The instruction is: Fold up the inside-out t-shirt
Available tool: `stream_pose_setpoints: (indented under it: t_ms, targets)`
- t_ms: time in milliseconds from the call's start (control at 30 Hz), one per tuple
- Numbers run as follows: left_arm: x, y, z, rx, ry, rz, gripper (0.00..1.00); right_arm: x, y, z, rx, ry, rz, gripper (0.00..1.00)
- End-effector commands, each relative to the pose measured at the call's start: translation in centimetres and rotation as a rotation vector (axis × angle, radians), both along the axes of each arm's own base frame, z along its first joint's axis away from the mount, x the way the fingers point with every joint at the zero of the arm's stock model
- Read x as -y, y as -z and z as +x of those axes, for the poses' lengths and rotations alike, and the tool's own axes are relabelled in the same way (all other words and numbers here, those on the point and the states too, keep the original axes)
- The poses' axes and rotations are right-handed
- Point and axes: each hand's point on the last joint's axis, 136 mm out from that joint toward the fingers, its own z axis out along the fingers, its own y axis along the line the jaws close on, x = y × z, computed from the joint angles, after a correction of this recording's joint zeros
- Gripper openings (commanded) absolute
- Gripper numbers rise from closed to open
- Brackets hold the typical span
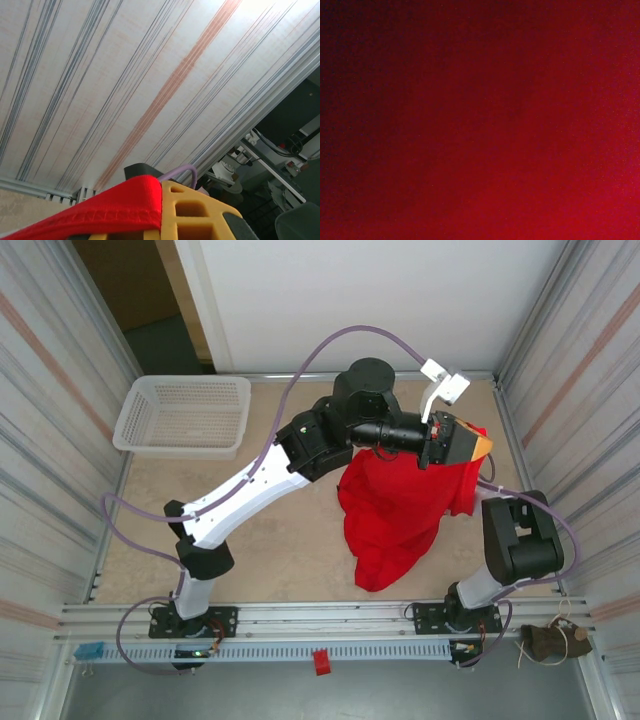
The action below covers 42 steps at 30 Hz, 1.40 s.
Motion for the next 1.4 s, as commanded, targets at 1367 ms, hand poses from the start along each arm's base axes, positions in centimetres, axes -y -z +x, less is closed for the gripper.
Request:
stream_pose_setpoints:
  t_ms: [1367]
  targets:
    - [-4.0,0.3,14.5,-0.066,-0.149,-0.074,0.00,-3.3,-6.0,5.5,0.147,-0.067,0.144,0.72]
